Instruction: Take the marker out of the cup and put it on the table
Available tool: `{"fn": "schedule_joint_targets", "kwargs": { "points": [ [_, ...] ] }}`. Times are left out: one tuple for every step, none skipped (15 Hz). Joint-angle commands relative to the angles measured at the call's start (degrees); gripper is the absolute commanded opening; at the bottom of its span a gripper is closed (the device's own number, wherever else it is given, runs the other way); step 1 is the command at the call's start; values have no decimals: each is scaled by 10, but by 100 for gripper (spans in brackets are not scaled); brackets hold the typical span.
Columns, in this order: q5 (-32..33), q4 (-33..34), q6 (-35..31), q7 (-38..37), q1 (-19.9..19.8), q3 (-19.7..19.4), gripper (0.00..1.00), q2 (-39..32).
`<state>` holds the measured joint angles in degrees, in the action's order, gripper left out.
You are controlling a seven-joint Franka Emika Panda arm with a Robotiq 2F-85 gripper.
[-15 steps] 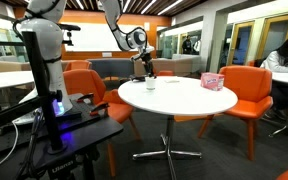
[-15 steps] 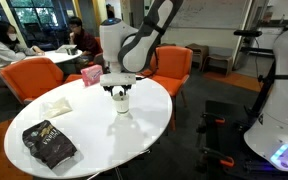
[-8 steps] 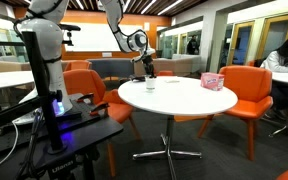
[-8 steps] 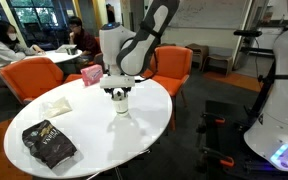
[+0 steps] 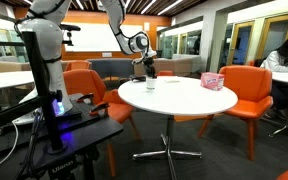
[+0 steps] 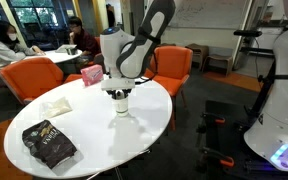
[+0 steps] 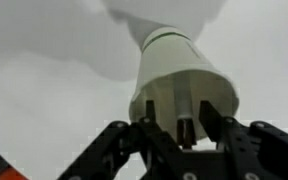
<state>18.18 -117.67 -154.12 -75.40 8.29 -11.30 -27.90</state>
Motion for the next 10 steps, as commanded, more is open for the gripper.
{"fn": "schedule_joint_targets", "kwargs": {
  "points": [
    [-14, 4, 2, 36, 7, -9, 23, -4],
    [-15, 2, 1, 53, 5, -6, 13, -3],
    [-16, 0, -1, 68, 3, -4, 6, -3],
    [-17, -2, 0, 82, 2, -3, 0, -2],
    [-20, -3, 0, 95, 2, -1, 3, -1],
    [-21, -6, 1, 107, 3, -1, 5, 2],
    [-21, -8, 2, 115, 5, -3, 5, 6],
    [-20, -13, 3, 122, 9, -6, 5, 12],
    [-14, -16, 0, 125, 13, -10, 5, 17],
    [-13, -22, -5, 132, 15, -11, 5, 25]
  ]
}}
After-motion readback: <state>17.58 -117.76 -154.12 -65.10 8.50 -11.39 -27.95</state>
